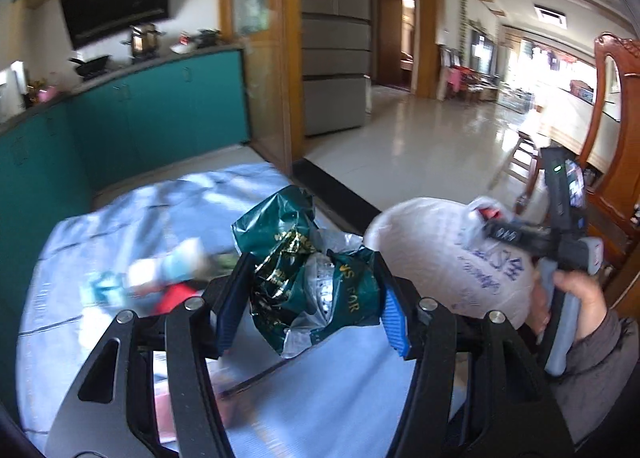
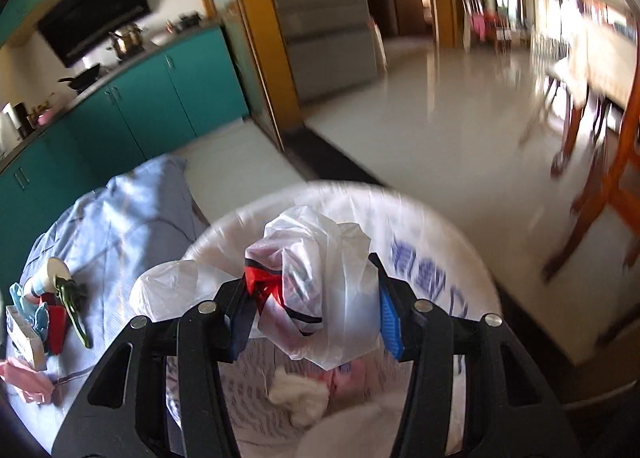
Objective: Collect trash
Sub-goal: 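Carry both bags over the white bin and open both grippers, then move both tools back over the remaining table trash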
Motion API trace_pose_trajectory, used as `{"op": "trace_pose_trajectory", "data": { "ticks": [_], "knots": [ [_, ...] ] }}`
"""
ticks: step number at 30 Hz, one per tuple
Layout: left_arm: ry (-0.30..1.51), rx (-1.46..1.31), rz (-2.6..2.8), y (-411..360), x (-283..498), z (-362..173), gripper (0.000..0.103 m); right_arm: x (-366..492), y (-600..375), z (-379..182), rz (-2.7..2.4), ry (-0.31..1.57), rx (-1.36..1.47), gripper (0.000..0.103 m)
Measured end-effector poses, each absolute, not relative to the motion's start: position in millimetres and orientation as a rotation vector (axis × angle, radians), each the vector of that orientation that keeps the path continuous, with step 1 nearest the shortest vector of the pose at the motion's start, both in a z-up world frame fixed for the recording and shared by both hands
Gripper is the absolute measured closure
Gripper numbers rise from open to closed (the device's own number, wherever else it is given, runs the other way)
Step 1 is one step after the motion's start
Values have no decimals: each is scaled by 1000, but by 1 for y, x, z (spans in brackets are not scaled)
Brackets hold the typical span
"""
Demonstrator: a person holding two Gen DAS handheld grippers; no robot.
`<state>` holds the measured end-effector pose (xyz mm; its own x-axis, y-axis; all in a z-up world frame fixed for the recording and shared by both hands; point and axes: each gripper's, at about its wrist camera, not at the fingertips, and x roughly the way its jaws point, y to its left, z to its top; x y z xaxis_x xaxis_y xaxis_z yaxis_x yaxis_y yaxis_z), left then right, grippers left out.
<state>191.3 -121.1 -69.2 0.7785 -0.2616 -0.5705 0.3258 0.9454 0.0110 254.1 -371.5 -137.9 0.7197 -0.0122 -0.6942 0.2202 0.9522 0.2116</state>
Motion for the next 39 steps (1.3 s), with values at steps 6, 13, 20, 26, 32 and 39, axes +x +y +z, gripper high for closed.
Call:
{"op": "trace_pose_trajectory", "data": {
  "ticks": [6, 13, 20, 26, 32, 39],
  "knots": [
    [678, 117, -433, -176, 220, -99, 43, 244, -378, -133, -163, 702, 299, 37],
    [723, 138, -563, -224, 230, -123, 22, 227, -401, -115, -218, 555, 420, 26],
    [676, 194, -473, -215, 214, -119, 11, 226, -397, -112, -197, 543, 395, 23],
    [625, 231, -237, -171, 200, -98, 7, 235, -366, -108, -100, 545, 330, 23],
    [599, 210, -76, -105, 181, -80, 5, 245, -325, -109, 5, 571, 243, 21],
    [621, 153, 81, -34, 163, -73, 4, 246, -276, -112, 87, 590, 102, 20]
  ]
}}
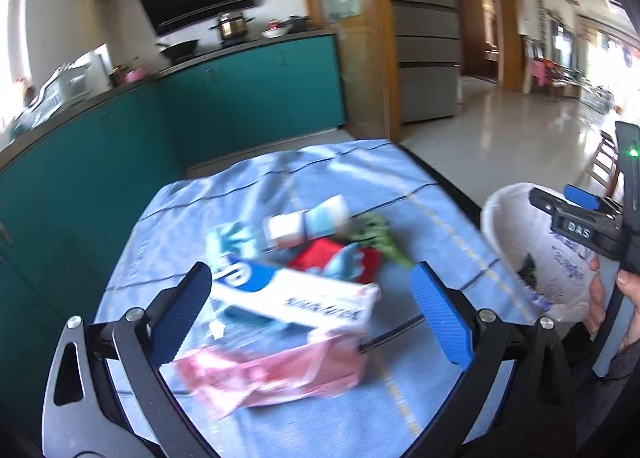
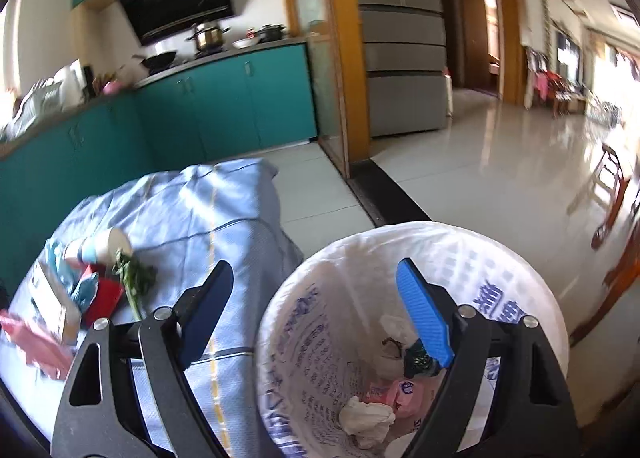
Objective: Collect trash
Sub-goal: 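Move both tools back over the remaining table trash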
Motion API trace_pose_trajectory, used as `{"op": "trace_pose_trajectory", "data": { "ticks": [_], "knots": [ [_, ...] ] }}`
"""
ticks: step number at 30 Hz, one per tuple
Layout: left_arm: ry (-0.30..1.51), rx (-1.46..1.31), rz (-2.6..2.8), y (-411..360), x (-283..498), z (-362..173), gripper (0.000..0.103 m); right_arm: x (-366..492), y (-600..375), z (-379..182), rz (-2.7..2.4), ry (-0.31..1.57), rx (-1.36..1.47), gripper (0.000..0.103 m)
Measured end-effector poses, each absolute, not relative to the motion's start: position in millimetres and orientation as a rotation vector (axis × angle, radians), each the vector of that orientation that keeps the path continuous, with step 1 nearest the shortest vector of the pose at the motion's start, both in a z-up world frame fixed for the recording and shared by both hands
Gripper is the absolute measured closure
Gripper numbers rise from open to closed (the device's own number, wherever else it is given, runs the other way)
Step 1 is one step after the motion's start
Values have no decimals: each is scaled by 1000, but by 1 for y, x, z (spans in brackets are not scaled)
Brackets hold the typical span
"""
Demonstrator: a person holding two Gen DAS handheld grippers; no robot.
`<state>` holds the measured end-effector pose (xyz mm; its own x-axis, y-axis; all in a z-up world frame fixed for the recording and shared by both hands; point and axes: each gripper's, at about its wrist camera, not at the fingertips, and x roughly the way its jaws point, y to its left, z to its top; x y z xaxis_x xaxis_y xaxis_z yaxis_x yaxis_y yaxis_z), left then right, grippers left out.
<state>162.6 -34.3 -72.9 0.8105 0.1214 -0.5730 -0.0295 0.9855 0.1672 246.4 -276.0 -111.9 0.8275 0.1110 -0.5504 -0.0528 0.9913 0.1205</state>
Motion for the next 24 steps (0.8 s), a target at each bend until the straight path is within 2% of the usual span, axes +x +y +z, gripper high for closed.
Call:
{"op": "trace_pose_trajectory", "data": {
  "ticks": [15, 24],
  "knots": [
    [713, 143, 152, 3, 159, -101, 4, 252, -196, -117, 285, 625, -13, 18],
    [766, 115, 250, 36, 164, -118, 4, 272, -141, -127, 338, 708, -86, 18]
  ]
}}
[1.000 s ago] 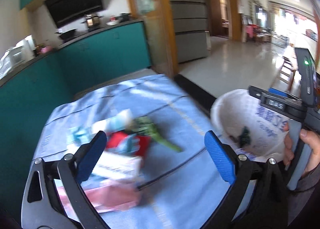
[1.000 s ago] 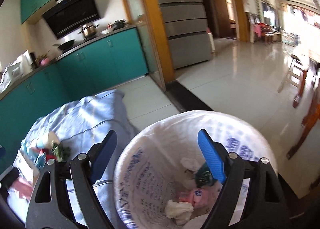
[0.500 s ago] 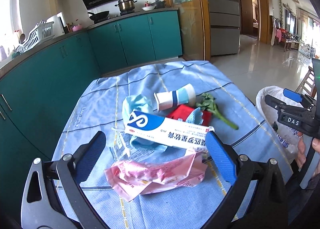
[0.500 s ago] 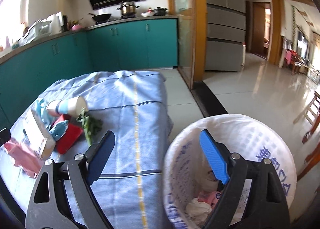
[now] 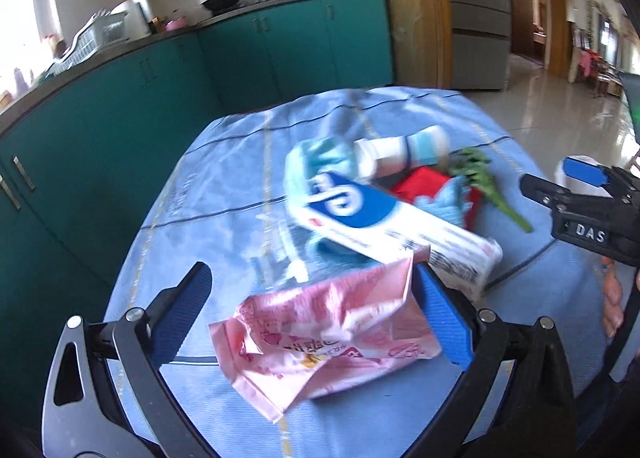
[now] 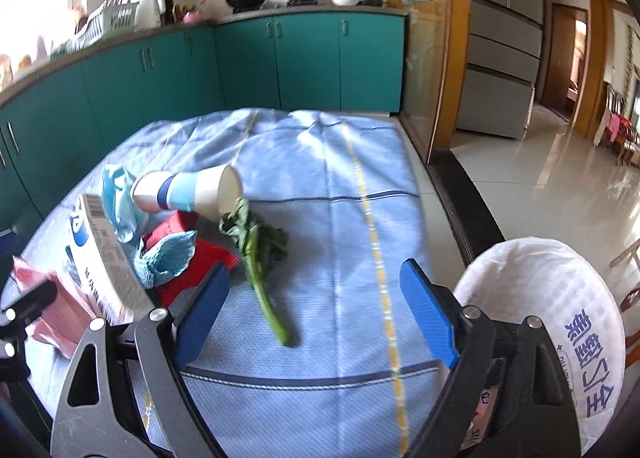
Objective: Collect trash
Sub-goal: 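Move both tools back over the remaining table trash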
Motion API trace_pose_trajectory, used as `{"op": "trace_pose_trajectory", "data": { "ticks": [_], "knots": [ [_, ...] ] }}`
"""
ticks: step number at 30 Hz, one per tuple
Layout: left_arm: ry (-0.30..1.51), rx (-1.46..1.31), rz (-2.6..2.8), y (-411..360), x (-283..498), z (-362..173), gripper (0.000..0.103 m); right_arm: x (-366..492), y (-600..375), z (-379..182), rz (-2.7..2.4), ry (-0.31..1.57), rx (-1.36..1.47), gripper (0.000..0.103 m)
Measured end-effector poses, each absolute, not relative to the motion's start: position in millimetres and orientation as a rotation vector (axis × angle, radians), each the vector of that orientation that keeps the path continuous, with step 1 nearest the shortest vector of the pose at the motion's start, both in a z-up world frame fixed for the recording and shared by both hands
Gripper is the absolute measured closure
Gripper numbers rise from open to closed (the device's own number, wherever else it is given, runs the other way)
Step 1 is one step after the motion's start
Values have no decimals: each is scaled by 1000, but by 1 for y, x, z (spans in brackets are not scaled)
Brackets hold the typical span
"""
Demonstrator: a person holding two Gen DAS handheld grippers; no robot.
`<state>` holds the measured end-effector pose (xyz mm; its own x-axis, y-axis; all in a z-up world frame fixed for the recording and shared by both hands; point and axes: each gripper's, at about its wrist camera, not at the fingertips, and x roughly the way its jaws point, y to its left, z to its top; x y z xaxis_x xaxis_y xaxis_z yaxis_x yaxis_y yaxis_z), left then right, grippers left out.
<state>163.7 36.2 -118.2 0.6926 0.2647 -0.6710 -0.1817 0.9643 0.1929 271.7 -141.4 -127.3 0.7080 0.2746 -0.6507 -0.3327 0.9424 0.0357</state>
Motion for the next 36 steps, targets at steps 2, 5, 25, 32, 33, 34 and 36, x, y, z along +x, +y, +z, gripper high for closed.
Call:
{"op": "trace_pose_trajectory", "data": {
  "ticks": [2, 5, 25, 32, 33, 34, 36],
  "knots": [
    [776, 96, 281, 48, 163, -120, 4, 272, -131, -129, 344, 716, -116, 18],
    [782, 77, 312, 62, 161, -122, 4, 271, -123, -132, 346, 717, -151, 18],
    [778, 42, 302, 72, 157, -120, 4, 273, -117, -148, 347, 784, -215, 59],
    [778, 42, 309, 71, 157, -120, 4, 276, -115, -152, 366, 820, -215, 59],
    [777, 42, 308, 71, 156, -120, 4, 276, -115, -153, 366, 827, -218, 59],
    [777, 44, 307, 70, 155, -119, 4, 277, -114, -155, 365, 838, -220, 59],
    [774, 47, 307, 70, 153, -118, 4, 277, -114, -157, 367, 846, -218, 59]
  ]
}}
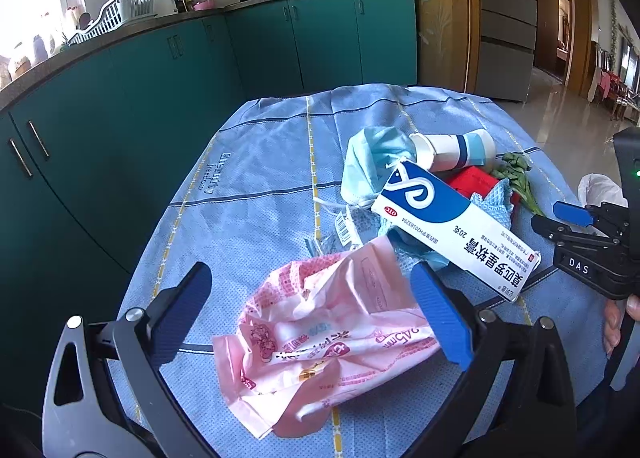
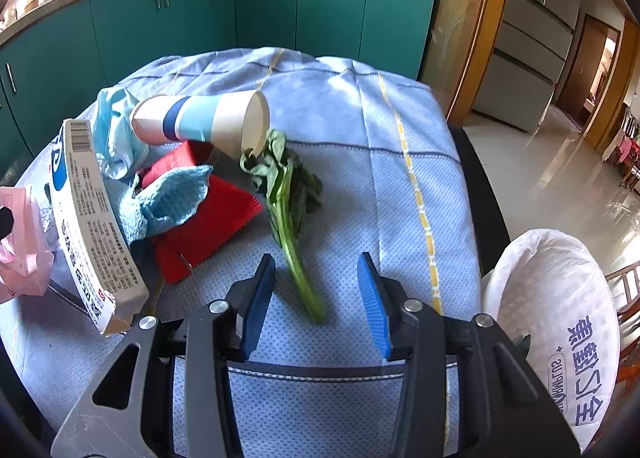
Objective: Collect trash
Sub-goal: 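Move both tools back over the remaining table trash, then close the right gripper on the green vegetable stalk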
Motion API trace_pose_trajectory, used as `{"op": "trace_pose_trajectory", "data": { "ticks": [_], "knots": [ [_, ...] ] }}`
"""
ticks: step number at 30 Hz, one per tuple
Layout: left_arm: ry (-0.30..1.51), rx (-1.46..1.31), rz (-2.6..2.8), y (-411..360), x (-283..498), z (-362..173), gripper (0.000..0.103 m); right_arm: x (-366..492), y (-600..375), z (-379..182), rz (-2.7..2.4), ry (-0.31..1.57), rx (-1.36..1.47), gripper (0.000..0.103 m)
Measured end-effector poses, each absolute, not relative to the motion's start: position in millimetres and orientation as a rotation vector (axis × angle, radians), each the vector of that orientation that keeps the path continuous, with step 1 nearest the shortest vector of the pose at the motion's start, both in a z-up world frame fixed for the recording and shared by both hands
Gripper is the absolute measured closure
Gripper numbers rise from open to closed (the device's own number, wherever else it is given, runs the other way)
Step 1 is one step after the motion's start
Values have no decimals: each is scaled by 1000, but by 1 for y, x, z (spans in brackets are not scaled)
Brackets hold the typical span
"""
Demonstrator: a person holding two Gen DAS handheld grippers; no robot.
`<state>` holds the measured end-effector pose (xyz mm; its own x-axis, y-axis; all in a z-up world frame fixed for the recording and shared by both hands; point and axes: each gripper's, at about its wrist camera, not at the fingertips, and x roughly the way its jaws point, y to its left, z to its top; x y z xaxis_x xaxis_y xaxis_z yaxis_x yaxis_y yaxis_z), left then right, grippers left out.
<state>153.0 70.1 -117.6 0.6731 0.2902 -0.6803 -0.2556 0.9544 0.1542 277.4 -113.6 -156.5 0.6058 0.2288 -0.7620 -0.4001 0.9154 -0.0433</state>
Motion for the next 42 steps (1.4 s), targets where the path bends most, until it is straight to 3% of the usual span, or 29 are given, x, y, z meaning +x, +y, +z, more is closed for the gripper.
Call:
{"op": "trace_pose_trajectory", "data": {
  "ticks": [4, 5, 6, 7, 20, 23, 25, 27, 42],
  "knots": [
    [772, 45, 308, 72, 150, -117, 4, 276, -114, -157, 370, 848, -215, 59],
    [771, 44, 309, 72, 149, -117, 4, 275, -114, -157, 379, 848, -214, 69],
    [771, 43, 309, 73, 149, -116, 4, 274, -113, -157, 393, 851, -213, 87],
    [770, 41, 309, 74, 148, -116, 4, 273, -113, -157, 399, 852, -213, 89],
    [767, 26, 321, 83, 146, -117, 4, 245, -148, -153, 517, 881, -220, 93],
    [776, 20, 320, 85, 147, -119, 4, 242, -149, -156, 514, 873, -240, 89],
    [782, 20, 314, 84, 148, -121, 4, 239, -147, -153, 528, 850, -238, 77],
    [784, 27, 310, 82, 148, -122, 4, 238, -143, -148, 522, 817, -239, 54],
    [818, -6, 249, 83, 152, -129, 4, 274, -125, -149, 420, 843, -185, 51]
  ]
}}
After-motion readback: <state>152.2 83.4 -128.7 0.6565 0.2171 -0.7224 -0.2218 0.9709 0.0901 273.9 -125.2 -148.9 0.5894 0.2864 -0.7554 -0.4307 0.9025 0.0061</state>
